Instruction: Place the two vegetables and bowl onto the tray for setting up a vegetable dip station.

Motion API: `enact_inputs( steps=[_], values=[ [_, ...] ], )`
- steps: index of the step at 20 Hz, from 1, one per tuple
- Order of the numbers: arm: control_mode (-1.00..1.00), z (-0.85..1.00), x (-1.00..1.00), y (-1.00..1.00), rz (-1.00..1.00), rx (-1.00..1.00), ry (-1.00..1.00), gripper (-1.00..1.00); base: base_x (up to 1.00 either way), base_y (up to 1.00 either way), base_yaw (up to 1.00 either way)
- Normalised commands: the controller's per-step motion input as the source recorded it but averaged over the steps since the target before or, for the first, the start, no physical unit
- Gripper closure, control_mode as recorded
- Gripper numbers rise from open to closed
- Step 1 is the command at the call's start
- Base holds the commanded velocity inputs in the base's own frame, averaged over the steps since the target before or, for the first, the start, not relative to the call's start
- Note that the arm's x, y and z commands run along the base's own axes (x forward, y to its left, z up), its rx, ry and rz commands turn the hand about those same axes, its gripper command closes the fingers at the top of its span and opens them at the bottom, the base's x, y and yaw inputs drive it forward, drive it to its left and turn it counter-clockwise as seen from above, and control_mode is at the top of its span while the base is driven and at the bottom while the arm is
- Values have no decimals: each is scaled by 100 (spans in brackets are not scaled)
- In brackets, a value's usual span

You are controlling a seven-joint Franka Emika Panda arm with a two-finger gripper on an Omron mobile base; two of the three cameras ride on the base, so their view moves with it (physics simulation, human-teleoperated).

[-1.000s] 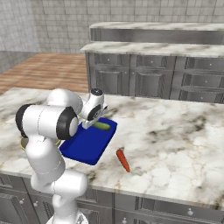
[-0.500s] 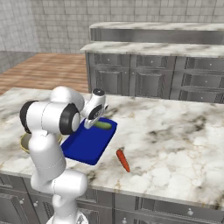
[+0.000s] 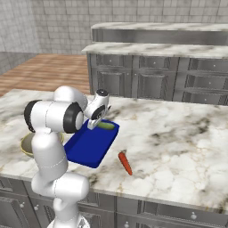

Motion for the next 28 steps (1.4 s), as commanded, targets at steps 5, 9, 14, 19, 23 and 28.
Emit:
enact_inputs(
  steps=[5,9,14,19,23,28],
  values=[
    [-100,0,15,0,1,0,0,100,0,0,0],
    [-100,0,6,0,1,0,0,100,0,0,0],
    [-100,0,0,0,0,0,0,-100,0,0,0],
    [-100,0,0,0,0,0,0,-100,0,0,0],
    [-100,0,0,0,0,0,0,-100,0,0,0],
    [-100,0,-4,0,0,0,0,-100,0,0,0]
  ],
)
